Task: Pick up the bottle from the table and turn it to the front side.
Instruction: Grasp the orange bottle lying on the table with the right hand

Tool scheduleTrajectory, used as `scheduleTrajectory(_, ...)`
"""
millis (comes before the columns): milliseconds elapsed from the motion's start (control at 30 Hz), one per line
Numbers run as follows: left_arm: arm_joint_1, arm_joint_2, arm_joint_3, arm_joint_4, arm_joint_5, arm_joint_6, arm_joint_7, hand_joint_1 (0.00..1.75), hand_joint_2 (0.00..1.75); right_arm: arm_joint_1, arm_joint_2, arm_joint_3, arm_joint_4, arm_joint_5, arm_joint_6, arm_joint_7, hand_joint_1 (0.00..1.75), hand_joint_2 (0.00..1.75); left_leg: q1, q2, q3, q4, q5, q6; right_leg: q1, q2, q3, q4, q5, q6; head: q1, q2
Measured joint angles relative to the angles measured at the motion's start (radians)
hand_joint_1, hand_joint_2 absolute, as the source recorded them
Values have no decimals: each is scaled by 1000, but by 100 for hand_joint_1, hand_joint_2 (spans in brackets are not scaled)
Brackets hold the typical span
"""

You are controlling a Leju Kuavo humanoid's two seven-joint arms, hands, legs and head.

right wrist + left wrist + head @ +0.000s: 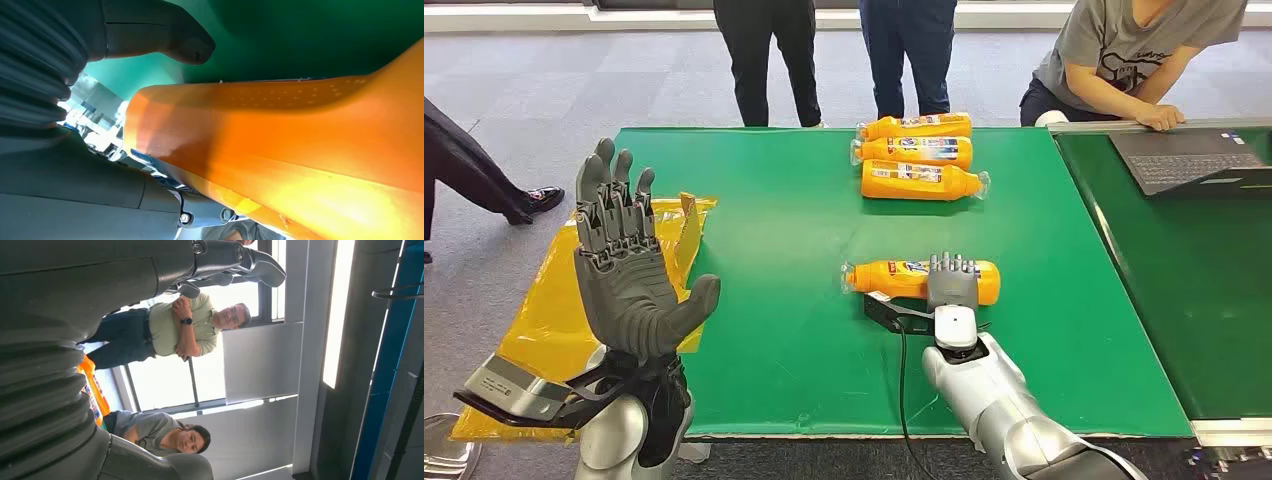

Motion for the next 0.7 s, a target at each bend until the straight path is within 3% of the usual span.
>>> scheduleTrajectory(267,-1,0,0,2,0,0,0,0,175,-2,0,-11,4,1,0,-4,1,175,0,0,1,0,0,0,0,0,1,0,0,0,0,0)
scheduleTrajectory(400,-1,0,0,3,0,0,0,0,175,-2,0,-12,5,5,0,-14,175,175,0,0,1,0,0,0,0,0,2,0,0,0,0,0)
scheduleTrajectory(700,-1,0,2,3,0,0,-3,0,175,-9,1,-12,6,15,-19,-41,175,175,0,0,1,0,0,0,0,0,1,0,0,0,0,0)
